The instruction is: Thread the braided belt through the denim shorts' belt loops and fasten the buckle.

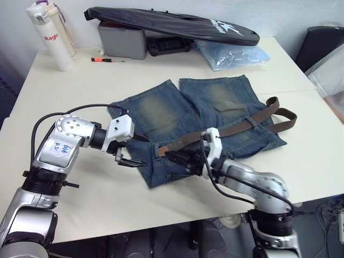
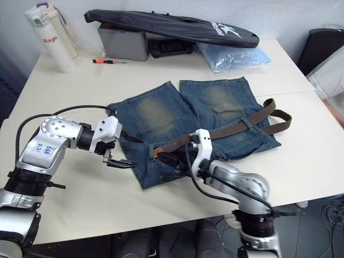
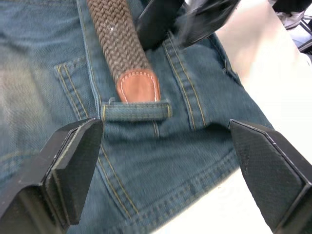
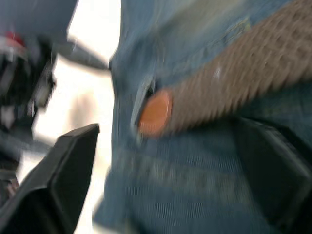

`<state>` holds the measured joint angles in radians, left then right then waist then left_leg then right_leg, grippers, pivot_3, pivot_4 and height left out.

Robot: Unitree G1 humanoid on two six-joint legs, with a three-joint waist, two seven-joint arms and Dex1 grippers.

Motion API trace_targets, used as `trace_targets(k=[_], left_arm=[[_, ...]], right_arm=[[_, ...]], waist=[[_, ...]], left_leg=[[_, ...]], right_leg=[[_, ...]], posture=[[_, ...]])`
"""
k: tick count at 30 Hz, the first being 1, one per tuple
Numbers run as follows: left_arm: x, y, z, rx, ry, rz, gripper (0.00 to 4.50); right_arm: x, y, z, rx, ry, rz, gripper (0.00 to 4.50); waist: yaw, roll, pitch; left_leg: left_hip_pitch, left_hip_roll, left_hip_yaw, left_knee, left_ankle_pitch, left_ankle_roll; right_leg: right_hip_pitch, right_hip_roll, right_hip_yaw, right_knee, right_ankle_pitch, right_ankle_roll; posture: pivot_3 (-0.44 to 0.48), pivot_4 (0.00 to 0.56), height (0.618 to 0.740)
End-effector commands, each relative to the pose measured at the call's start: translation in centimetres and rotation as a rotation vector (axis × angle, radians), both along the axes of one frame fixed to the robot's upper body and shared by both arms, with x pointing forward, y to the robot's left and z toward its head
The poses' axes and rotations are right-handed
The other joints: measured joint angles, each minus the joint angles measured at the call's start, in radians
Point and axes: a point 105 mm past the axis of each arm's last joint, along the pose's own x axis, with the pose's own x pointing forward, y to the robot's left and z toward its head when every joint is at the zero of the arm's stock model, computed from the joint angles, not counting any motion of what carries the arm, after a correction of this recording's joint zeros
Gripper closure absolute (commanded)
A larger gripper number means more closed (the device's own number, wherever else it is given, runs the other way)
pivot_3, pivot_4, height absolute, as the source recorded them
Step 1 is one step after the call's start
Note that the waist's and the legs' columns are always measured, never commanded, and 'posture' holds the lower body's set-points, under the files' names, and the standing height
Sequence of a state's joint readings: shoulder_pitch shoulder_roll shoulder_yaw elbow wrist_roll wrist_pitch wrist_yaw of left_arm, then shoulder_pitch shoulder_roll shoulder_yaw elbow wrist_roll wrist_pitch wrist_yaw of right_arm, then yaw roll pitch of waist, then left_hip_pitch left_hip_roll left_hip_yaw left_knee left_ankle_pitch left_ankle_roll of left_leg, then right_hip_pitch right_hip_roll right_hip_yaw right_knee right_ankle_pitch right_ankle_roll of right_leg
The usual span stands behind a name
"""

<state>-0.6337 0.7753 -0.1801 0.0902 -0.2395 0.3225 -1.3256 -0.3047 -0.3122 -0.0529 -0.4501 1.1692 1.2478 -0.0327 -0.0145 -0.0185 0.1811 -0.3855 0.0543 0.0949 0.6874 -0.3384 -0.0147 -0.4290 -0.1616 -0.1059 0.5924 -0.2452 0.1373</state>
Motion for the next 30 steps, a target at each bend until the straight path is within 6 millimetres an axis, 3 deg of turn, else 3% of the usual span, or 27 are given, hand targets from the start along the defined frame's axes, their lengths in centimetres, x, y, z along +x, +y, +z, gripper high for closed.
trace_targets(k=[1, 4, 8, 15, 18, 21, 26, 30], left_arm=[[0.3, -0.7, 0.8, -0.009, -0.045, -0.035, 0.0], [0.3, -1.1, 0.8, -0.022, -0.048, -0.045, 0.0], [0.0, -1.2, 0.7, -0.046, -0.017, -0.058, 0.0], [-0.2, -0.2, 1.4, -0.069, -0.006, -0.019, 0.0], [-0.5, 0.3, 1.7, -0.084, -0.002, 0.008, 0.0], [-1.0, 0.6, 1.5, -0.083, 0.002, 0.024, 0.0], [-1.4, 0.5, 1.1, -0.094, 0.006, 0.038, 0.0], [-1.5, 0.3, 1.1, -0.099, 0.003, 0.038, 0.0]], right_arm=[[-1.5, -1.7, 2.5, -0.126, -0.15, 0.086, 0.02], [-1.5, -4.0, 4.9, -0.402, -0.422, 0.168, 0.02], [-1.6, -5.6, 5.3, -0.606, -0.525, 0.333, 0.02], [0.9, -8.2, 0.1, -0.846, -0.471, 0.451, 0.02], [1.9, -9.0, -1.0, -0.891, -0.47, 0.441, 0.75], [2.6, -10.1, -1.2, -0.959, -0.498, 0.45, 2.24], [3.4, -13.7, -0.5, -1.112, -0.54, 0.496, 4.42], [3.9, -16.6, 0.2, -1.204, -0.567, 0.52, 4.47]], waist=[[0.012, 0.002, 0.001], [0.016, 0.005, 0.003], [0.013, 0.004, 0.003], [0.013, 0.004, 0.003], [0.014, 0.004, 0.003], [0.013, 0.004, 0.003], [0.022, 0.003, 0.002], [0.043, 0.003, 0.002]], left_leg=[[-0.001, 0.0, 0.0, 0.001, 0.0, 0.0], [-0.002, -0.001, 0.0, 0.001, 0.0, 0.001], [-0.002, -0.001, 0.0, 0.0, 0.0, 0.001], [-0.003, -0.001, 0.001, 0.004, -0.001, 0.001], [-0.003, -0.001, 0.001, 0.005, -0.001, 0.001], [-0.003, -0.001, 0.001, 0.006, -0.001, 0.001], [-0.003, -0.001, 0.0, 0.008, -0.001, 0.001], [-0.003, -0.001, 0.0, 0.011, -0.002, 0.003]], right_leg=[[-0.001, 0.0, 0.0, 0.0, 0.0, 0.0], [-0.002, 0.0, 0.0, -0.001, 0.0, 0.0], [-0.002, 0.0, 0.0, -0.001, 0.0, 0.001], [-0.001, 0.0, 0.0, -0.002, 0.001, 0.002], [0.0, -0.001, 0.0, -0.001, 0.001, 0.002], [0.001, -0.001, 0.0, -0.001, 0.002, 0.002], [0.001, -0.001, 0.0, -0.001, 0.002, 0.002], [0.003, -0.001, 0.0, -0.002, 0.004, 0.002]], posture=[[0.0, 0.15, 0.74], [0.0, 0.15, 0.74], [0.0, 0.15, 0.74], [0.0, 0.15, 0.74], [0.0, 0.15, 0.74], [0.0, 0.15, 0.74], [0.0, 0.15, 0.74], [0.0, 0.15, 0.74]])
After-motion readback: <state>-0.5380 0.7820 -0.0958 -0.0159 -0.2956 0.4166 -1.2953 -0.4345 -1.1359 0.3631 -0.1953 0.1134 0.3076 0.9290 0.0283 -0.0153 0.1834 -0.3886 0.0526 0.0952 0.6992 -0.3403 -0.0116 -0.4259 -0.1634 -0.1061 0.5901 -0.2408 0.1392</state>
